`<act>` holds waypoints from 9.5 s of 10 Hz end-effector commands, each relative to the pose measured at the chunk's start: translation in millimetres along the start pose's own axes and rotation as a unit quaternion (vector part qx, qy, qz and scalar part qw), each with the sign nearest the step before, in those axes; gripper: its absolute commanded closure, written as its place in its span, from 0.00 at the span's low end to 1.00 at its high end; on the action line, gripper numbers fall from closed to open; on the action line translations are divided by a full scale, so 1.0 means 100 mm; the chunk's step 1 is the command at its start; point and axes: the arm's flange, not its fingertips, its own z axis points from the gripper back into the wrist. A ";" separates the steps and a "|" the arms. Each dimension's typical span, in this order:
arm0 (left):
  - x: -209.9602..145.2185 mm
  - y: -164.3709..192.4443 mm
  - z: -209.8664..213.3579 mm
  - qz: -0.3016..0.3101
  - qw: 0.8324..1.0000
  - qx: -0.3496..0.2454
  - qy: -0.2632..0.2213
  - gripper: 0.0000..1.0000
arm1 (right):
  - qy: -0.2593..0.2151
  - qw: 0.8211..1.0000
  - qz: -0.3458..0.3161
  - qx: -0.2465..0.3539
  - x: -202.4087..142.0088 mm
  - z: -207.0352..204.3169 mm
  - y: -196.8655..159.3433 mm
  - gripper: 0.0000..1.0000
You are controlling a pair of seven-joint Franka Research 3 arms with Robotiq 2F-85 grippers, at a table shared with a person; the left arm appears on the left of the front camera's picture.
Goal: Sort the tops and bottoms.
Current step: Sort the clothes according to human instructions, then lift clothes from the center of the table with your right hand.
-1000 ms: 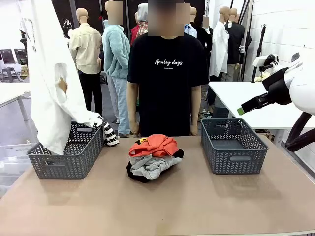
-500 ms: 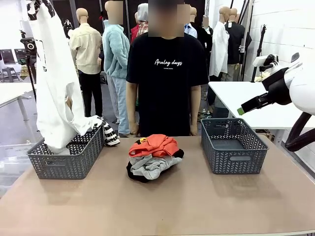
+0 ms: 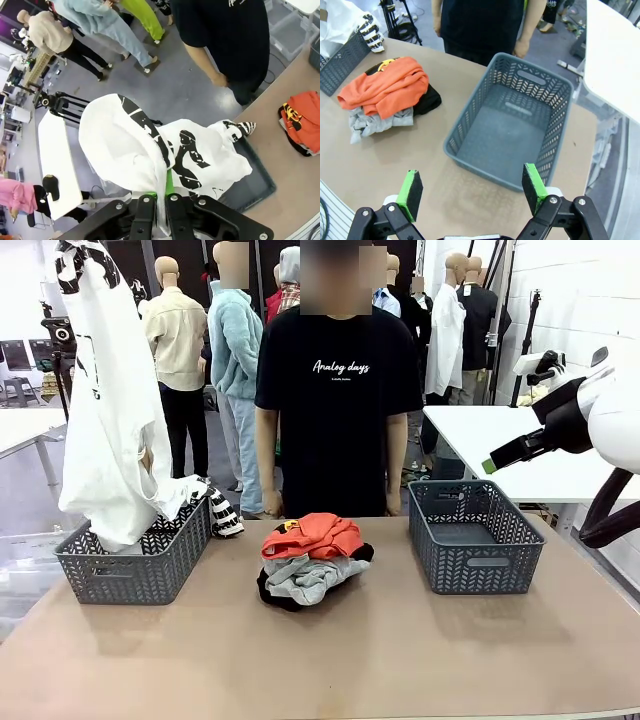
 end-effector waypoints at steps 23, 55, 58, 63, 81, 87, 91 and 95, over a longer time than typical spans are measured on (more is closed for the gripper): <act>-1.60 -1.97 -3.13 0.171 0.945 -0.053 0.272 1.00 | 0.000 1.000 -0.003 0.007 -0.01 -0.02 -0.01 0.00; -1.93 -2.15 -3.89 0.309 0.905 -0.076 0.283 0.00 | 0.000 1.000 -0.003 0.007 -0.01 -0.02 -0.01 0.00; -1.93 -2.15 -3.89 0.309 0.905 -0.076 0.283 0.00 | 0.000 1.000 -0.003 0.007 -0.01 -0.02 -0.01 0.00; -1.68 -2.17 -3.68 0.287 0.918 -0.133 0.239 0.00 | 0.000 1.000 -0.003 0.007 -0.01 -0.02 -0.01 0.00; -2.02 -1.82 -0.87 0.058 0.960 -0.271 -0.042 0.00 | 0.000 1.000 -0.003 0.007 -0.01 -0.02 -0.01 0.00; -2.13 -1.88 -0.92 0.046 0.962 -0.267 -0.019 0.00 | 0.000 1.000 -0.003 0.007 -0.01 -0.02 -0.01 0.00; -2.13 -1.88 -0.92 0.046 0.962 -0.267 -0.019 0.00 | -0.027 0.998 0.045 0.043 0.50 0.08 0.32 0.00; -2.13 -1.88 -0.92 0.046 0.962 -0.267 -0.019 0.00 | 0.011 0.984 0.086 0.158 1.52 -0.98 0.65 0.00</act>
